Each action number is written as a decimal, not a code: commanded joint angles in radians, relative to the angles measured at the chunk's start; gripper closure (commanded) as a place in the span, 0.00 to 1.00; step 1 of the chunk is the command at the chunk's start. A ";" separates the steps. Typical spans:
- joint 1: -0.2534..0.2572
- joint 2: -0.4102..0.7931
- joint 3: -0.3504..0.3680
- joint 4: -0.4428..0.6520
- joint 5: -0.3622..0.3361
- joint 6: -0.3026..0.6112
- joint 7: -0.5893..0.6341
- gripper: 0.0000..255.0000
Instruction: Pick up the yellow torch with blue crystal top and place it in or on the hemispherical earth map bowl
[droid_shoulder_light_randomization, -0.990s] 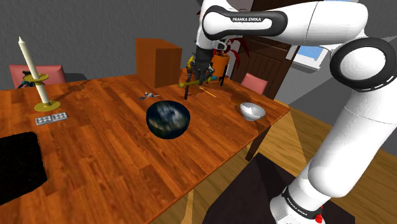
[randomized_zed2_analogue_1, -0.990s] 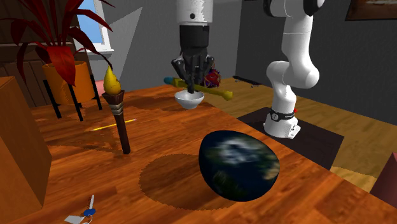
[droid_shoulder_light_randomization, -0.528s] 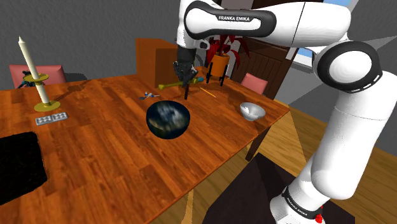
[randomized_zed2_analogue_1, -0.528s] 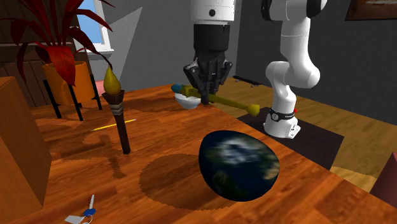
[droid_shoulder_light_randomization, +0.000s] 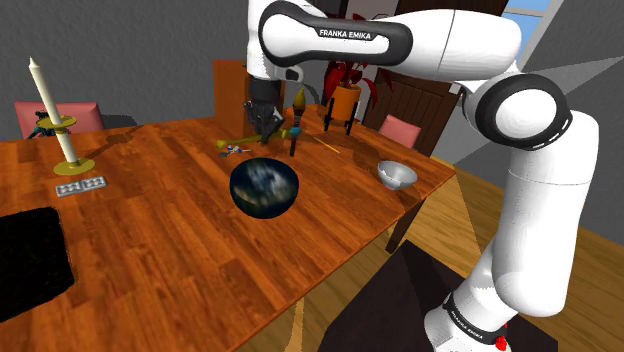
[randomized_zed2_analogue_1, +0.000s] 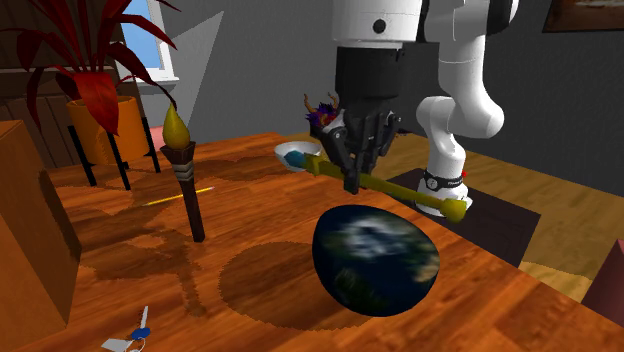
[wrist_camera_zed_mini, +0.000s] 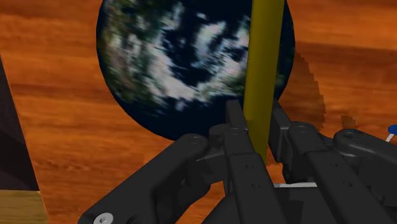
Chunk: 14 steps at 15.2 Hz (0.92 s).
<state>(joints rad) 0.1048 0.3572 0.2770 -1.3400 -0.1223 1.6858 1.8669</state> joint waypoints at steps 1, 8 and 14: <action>0.001 0.000 0.000 -0.027 -0.001 0.027 0.005 1.00; -0.005 -0.003 -0.001 -0.125 -0.002 0.123 0.010 1.00; -0.007 0.000 -0.002 -0.159 -0.003 0.158 0.012 1.00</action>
<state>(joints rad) 0.0984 0.3575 0.2746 -1.4972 -0.1255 1.8427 1.8788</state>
